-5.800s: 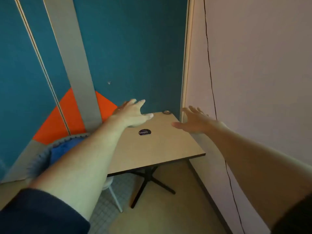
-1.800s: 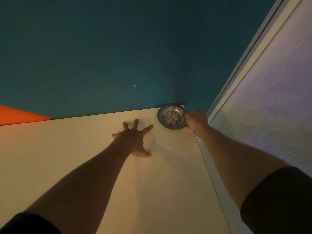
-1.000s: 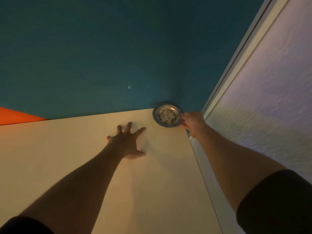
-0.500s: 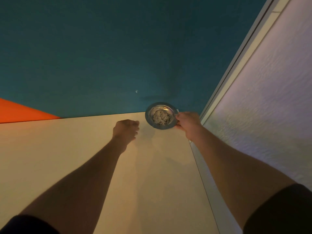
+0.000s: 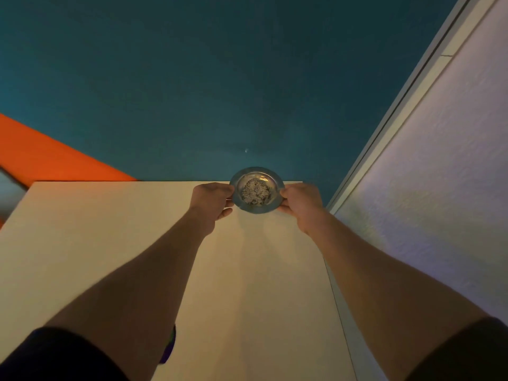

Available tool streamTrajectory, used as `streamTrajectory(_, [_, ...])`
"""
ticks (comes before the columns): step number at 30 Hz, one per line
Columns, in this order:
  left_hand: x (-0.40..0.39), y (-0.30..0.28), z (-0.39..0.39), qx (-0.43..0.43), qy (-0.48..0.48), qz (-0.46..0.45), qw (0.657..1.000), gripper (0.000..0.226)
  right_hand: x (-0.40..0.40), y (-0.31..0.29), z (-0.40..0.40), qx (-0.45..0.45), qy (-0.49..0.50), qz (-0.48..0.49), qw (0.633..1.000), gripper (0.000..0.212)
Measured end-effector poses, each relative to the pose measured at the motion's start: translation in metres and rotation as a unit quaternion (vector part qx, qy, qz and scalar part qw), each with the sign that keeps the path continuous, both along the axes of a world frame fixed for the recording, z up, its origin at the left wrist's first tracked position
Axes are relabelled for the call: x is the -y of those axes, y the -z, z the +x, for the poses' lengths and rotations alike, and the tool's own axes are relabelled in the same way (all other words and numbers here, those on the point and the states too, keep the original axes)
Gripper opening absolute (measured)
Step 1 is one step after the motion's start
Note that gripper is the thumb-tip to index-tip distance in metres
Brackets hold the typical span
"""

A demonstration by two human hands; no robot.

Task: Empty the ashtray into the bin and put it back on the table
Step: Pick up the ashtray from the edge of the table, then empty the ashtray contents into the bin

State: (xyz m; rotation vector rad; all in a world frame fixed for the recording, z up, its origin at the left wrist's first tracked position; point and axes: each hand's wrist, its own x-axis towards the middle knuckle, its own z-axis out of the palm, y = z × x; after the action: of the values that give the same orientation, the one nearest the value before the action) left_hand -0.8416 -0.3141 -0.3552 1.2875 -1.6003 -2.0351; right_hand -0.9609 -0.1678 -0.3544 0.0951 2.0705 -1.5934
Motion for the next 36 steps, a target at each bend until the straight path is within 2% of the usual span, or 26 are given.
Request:
streamTrajectory(7, [-0.003, -0.022, 0.049, 0.006, -0.025, -0.010, 1.000, 0.008, 0.003, -0.020, 0.045, 0.026, -0.009, -0.025, 0.999, 0.015])
streamTrajectory(18, [0.012, -0.050, 0.142, -0.005, -0.074, -0.016, 0.997, 0.009, 0.024, -0.058, 0.134, 0.021, -0.045, -0.018, 0.999, 0.013])
streamTrajectory(36, [0.118, -0.051, 0.347, -0.004, -0.140, -0.006, 0.990, 0.009, 0.146, -0.062, 0.320, 0.044, -0.117, 0.001, 0.992, 0.012])
